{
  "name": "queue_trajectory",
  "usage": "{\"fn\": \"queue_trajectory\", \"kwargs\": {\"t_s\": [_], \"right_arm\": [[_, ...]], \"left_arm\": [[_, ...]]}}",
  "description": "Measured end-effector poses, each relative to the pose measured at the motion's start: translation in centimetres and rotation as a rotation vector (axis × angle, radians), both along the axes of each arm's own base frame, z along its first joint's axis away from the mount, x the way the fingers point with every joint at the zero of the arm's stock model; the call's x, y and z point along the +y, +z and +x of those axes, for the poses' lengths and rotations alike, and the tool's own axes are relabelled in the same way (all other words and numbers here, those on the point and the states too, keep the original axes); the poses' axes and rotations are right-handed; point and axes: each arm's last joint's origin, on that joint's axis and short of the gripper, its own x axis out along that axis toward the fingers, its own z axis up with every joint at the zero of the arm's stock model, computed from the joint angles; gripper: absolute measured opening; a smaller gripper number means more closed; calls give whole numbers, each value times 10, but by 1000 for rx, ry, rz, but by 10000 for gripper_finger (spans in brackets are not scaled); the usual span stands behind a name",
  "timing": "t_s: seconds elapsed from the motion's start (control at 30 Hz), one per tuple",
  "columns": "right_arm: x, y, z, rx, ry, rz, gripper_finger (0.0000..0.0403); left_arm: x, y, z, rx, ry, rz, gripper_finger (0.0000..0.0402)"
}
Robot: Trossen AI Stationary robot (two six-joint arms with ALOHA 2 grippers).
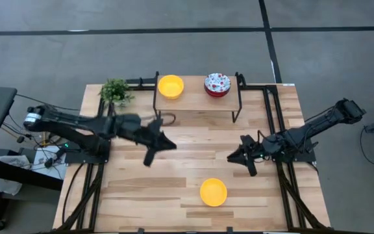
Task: Pick & Place Mini bowls
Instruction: Stack the yellow bowl on top of the yellow bowls on the shelf
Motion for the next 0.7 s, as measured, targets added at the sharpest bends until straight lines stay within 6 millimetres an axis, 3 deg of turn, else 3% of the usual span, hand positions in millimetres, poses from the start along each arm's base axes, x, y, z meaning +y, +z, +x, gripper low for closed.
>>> {"fn": "queue_trajectory", "kwargs": {"t_s": [0.17, 0.37, 0.57, 0.7], "right_arm": [[13, -6, -8, 59, 90, -23, 61], [25, -17, -21, 211, 132, 23, 61], [37, -24, -35, 308, 209, 17, 61], [46, -24, -42, 321, 256, 55, 58]], "left_arm": [[-39, -15, 11, -44, 92, -9, 22], [-69, -47, 32, 31, 198, -196, 22], [-89, -78, 57, 15, 250, -467, 23], [-95, -95, 68, 0, 254, -546, 23]]}}
